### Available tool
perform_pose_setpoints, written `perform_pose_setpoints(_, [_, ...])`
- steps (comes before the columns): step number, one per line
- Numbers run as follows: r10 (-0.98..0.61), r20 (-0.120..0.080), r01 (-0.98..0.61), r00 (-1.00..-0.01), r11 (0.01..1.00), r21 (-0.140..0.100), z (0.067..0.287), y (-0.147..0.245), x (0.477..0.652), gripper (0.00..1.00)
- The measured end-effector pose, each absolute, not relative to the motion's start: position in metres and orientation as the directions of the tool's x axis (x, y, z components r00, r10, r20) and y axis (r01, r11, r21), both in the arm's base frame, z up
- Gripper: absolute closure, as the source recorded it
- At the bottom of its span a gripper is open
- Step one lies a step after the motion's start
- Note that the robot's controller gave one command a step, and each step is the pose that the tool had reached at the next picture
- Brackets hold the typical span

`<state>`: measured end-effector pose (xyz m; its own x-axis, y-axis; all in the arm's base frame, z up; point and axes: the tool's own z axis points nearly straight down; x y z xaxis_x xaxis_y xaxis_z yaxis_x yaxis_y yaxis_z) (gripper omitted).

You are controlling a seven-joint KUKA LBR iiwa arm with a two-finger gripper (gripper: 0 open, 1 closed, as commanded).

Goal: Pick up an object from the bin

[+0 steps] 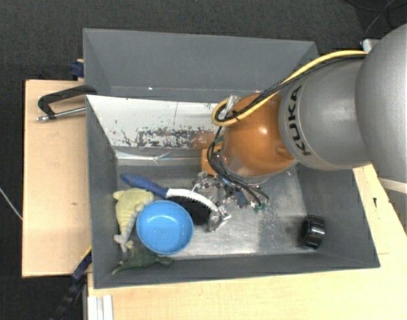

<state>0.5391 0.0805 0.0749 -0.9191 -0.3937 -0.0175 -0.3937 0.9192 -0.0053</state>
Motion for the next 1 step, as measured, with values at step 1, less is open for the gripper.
perform_pose_setpoints(1, [-0.52, -0.014, -0.52, -0.854, 0.854, -0.004, 0.2293, 0.1138, 0.5555, 1.0])
